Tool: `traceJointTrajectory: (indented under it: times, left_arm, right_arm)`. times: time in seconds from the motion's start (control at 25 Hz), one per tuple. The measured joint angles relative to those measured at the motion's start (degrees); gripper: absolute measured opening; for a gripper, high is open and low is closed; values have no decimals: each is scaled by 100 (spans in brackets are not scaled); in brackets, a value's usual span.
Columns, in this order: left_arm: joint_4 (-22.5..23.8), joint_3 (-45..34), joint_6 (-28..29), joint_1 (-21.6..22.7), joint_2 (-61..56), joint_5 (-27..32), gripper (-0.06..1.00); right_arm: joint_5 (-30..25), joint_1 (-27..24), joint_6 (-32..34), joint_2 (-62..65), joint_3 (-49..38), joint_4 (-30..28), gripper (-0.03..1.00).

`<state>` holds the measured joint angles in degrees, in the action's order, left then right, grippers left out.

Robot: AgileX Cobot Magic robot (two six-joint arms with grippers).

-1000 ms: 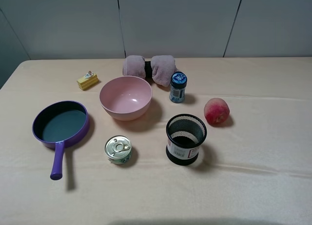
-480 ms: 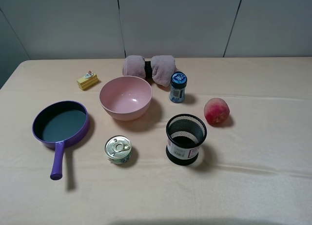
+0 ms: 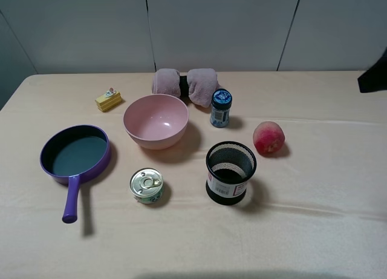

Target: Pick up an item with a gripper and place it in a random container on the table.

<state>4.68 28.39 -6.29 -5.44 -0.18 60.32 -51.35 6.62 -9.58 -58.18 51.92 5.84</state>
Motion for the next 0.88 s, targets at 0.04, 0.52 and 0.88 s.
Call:
traceJointTrajectory:
  times: [0.04,0.52,0.88]
  left_arm:
    - [0,0,0,0,0,0,90]
    - [0,0,0,0,0,0,90]
    - [0,0,0,0,0,0,90]
  right_arm:
    - [30,82,-6,-152,114,-26,69]
    - [255,900,-136,-2243,1437,-115,69]
    - [290,1150,-514,-3472,2349,-66,69]
